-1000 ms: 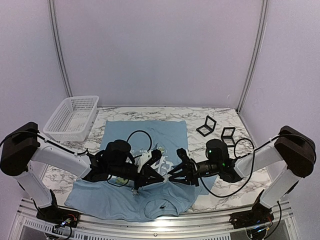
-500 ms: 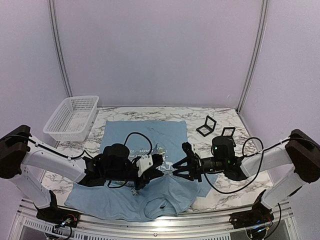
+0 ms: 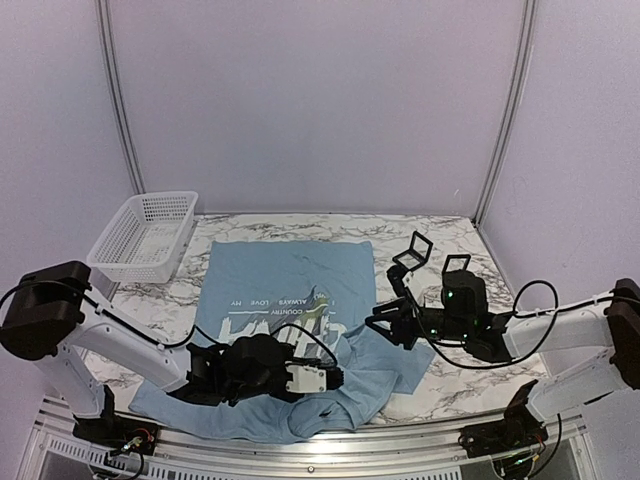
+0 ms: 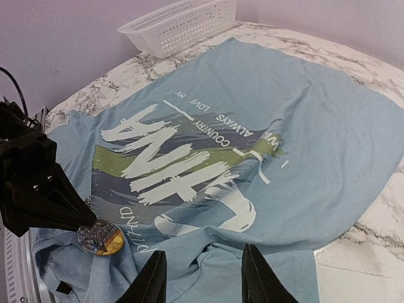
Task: Pin the brooch onto the clothing
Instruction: Place the clothing with brooches at the center of the board, then adjust the clothing with brooches at the center of the board.
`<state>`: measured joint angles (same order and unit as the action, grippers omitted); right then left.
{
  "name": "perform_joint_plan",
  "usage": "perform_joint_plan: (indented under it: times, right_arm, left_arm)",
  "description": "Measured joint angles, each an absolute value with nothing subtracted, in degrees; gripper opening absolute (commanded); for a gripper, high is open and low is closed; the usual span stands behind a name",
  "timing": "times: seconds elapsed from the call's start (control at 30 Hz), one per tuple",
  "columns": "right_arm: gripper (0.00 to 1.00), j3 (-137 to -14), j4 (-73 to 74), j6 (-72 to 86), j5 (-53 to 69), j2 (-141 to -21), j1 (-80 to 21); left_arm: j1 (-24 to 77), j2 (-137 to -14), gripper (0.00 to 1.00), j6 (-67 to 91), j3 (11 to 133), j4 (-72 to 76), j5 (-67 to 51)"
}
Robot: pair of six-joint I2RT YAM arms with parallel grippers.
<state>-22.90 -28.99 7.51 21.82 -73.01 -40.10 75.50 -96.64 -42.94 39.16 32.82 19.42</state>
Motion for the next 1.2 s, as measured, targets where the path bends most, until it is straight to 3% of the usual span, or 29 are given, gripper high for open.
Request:
perform_joint_plan:
  times: [0.1,0.23,0.3,0.43,0.6,0.73,0.97,1.2]
  right_arm:
    - [0.36,-22.9,-26.2,9.8,19.8,-73.3,-40.1]
    - [0.37,-23.0,-23.1,12.3,17.4,-74.1,-40.1]
    - [0.34,-23.5,-20.8,13.1,16.2,-75.2,-40.1]
    - [0.22,-26.4,-15.2,14.5,14.4,-78.6,-40.1]
    - [0.03,-27.6,-11.2,17.2,13.3,-81.1,-40.1]
    - [0.0,-27.9,-7.7,20.1,11.6,-84.1,-40.1]
    - [0.01,-31.7,-4.1,25.2,5.5,-86.7,-39.8]
    - [0.02,-31.9,0.1,30.5,-2.7,-85.0,-39.0]
  left_arm:
    - [77.0,-99.2,0.11,-46.5,39.3,32.2,22.8]
    - [79.3,-103.3,0.56,-50.1,40.5,31.3,27.7]
    - [80.1,-104.2,0.69,-50.5,40.9,30.6,29.8]
    - [80.4,-101.0,0.82,-47.5,41.5,28.1,31.8]
    - [78.5,-91.5,0.83,-37.3,43.6,17.0,25.1]
    - [68.1,-89.4,0.71,-23.2,47.4,11.0,18.7]
    - [46.4,-109.3,0.65,-3.3,64.8,-0.4,21.7]
    - [37.7,-121.8,0.66,3.1,78.7,-5.9,24.0]
